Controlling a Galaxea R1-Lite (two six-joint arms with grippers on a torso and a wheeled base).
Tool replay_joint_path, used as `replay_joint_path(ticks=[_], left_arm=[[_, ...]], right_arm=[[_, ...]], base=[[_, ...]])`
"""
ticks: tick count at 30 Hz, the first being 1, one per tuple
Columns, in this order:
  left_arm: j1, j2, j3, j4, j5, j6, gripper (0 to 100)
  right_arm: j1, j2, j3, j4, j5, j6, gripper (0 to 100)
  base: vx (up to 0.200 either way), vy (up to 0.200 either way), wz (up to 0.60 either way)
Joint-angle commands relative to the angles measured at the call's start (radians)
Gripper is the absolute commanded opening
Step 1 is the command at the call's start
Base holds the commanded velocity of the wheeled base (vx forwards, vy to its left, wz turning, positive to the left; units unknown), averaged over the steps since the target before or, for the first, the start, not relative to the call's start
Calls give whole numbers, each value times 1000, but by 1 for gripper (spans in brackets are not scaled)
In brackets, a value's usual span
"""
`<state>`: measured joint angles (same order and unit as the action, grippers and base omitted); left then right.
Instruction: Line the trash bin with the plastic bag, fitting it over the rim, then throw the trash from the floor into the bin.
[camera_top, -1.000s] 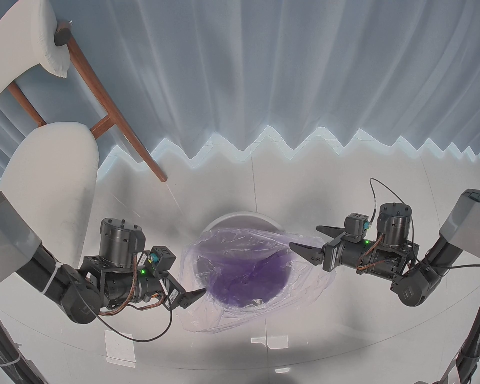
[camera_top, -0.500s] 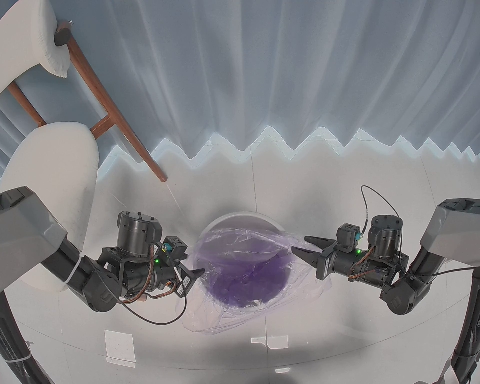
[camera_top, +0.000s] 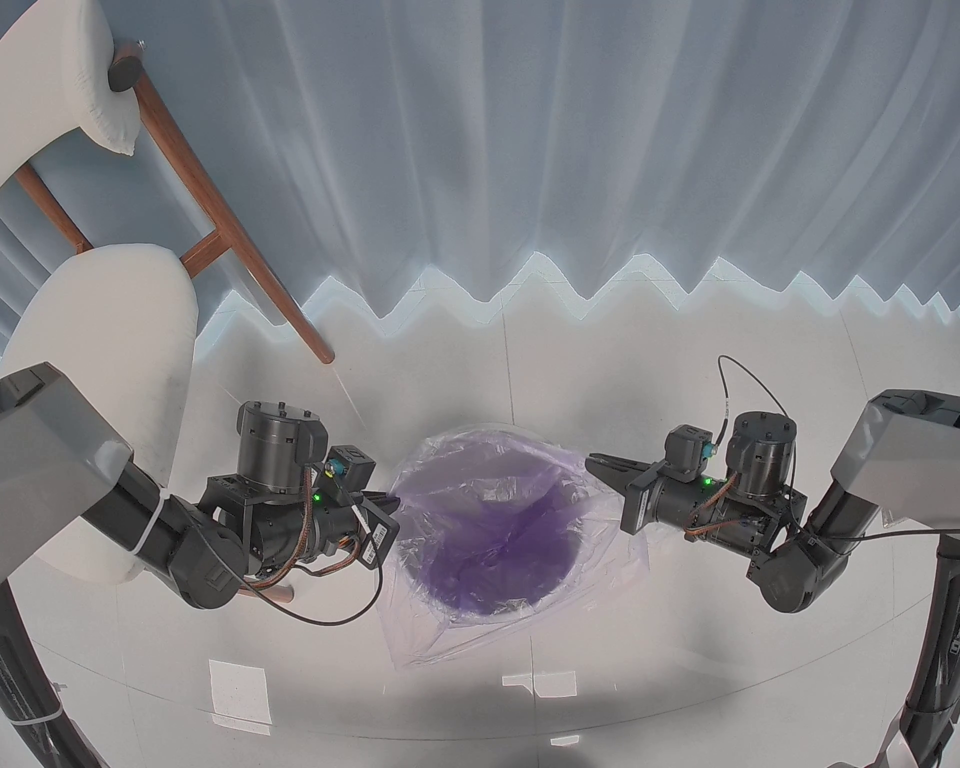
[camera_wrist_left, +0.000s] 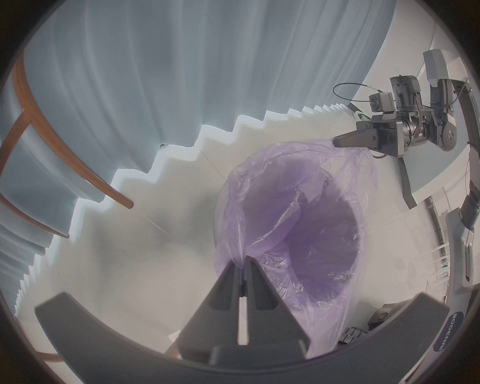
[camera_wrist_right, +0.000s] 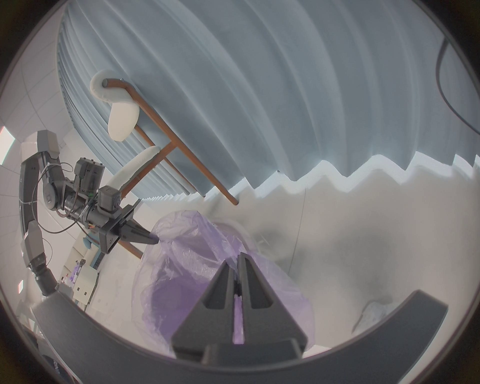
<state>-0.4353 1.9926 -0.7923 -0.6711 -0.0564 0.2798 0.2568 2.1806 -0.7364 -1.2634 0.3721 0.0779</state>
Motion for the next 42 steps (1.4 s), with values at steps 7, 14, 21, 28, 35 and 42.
replay_joint_path(ticks=[7, 14, 21, 28, 35, 42], left_arm=[[21, 11, -39, 1, 27, -13, 0], [24, 28, -57, 1, 53, -56, 0], [46, 37, -67, 5, 55, -57, 0], [75, 66, -70, 5, 55, -54, 0], [81, 77, -84, 7, 53, -56, 0], [92, 88, -62, 8, 55, -60, 0]], right_arm=[[-7, 68, -215, 128, -1, 3, 0], [-8, 128, -356, 182, -4, 5, 0], [-16, 139, -417, 254, -6, 5, 0], [-27, 174, -505, 314, -6, 5, 0], [-28, 179, -518, 332, -6, 10, 0], [-28, 182, -514, 351, -7, 85, 0]], base=[[0, 0, 0], [0, 0, 0], [0, 0, 0], [0, 0, 0], [0, 0, 0], [0, 0, 0]])
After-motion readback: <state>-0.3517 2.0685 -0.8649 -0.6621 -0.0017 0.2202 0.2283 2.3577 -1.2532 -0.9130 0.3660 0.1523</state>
